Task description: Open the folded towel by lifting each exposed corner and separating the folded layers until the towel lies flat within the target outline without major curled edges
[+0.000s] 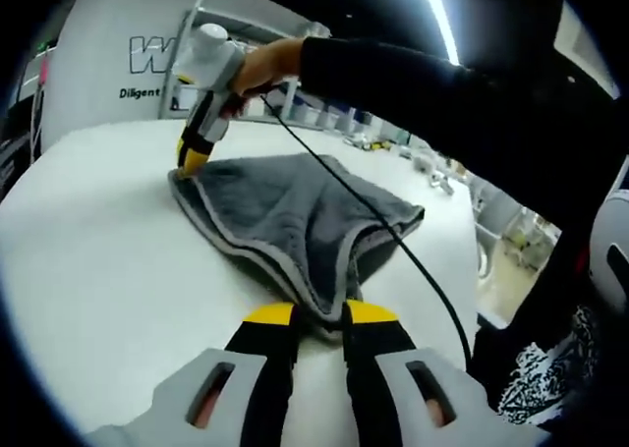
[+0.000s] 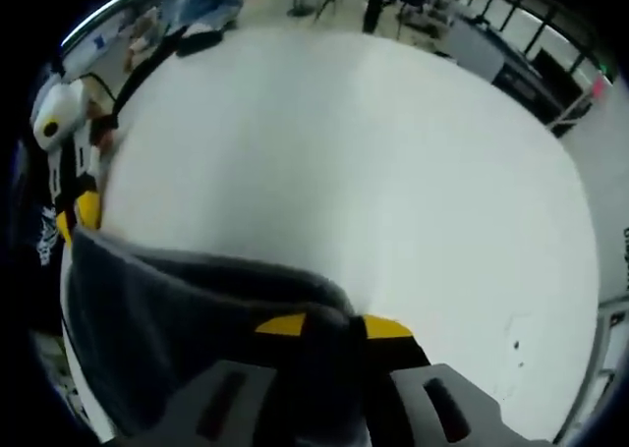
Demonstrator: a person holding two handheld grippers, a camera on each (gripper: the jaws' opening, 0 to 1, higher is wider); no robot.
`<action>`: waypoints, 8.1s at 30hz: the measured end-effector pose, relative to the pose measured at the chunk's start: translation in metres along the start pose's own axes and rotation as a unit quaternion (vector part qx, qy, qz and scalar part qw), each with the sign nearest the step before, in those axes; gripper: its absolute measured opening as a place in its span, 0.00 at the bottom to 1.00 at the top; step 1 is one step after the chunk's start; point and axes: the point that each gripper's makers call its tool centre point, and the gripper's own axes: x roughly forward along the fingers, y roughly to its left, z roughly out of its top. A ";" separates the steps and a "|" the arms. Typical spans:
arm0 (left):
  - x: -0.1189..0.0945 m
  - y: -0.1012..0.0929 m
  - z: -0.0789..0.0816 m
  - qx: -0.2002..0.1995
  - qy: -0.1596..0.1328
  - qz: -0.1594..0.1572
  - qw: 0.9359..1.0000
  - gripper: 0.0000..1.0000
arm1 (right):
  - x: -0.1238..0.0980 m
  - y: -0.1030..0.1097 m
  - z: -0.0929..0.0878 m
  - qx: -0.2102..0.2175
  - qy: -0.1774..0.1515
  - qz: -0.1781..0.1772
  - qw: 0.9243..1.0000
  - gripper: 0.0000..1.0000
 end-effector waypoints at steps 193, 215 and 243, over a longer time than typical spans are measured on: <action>0.016 -0.073 0.149 0.150 -0.136 -0.043 0.978 0.00 | -0.155 -0.050 -0.011 -0.020 -0.095 -0.250 0.963 0.03; 0.041 -0.115 0.179 0.172 -0.173 -0.094 0.965 0.00 | -0.180 -0.041 -0.060 0.010 -0.074 -0.276 0.958 0.03; 0.076 -0.161 0.199 0.195 -0.174 -0.142 0.955 0.00 | -0.225 -0.033 -0.123 0.064 -0.067 -0.313 0.945 0.03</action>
